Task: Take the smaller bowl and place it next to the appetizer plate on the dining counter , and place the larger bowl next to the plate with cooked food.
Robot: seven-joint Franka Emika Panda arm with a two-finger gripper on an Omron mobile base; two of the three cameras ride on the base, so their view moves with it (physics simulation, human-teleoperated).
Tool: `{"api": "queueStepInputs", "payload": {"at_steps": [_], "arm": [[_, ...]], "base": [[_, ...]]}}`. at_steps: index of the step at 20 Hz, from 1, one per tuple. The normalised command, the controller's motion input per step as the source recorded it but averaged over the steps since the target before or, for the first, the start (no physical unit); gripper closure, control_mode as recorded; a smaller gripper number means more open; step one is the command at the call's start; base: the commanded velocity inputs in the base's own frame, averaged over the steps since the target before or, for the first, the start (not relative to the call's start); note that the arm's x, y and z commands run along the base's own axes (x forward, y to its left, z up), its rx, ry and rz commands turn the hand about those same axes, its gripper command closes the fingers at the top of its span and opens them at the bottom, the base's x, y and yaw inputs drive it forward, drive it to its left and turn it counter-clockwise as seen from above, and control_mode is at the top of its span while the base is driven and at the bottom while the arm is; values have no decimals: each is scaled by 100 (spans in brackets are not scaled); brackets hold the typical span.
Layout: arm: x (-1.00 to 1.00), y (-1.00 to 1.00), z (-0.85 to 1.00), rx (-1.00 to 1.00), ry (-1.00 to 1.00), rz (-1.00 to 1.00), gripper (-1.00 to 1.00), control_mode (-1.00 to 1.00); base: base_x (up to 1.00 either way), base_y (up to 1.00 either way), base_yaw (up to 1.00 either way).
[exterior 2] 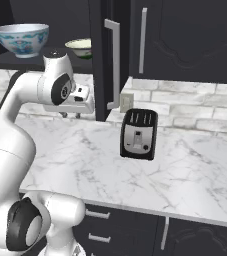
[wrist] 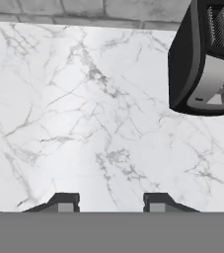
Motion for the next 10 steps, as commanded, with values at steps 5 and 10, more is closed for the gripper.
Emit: {"api": "queueStepInputs", "payload": {"at_steps": [5,10], "arm": [[-8,0,21,3,-4,7,-100,-100],[-35,-3,53,9,-33,2,-100,-100]], "base": [[0,0,0],[0,0,0]]}}
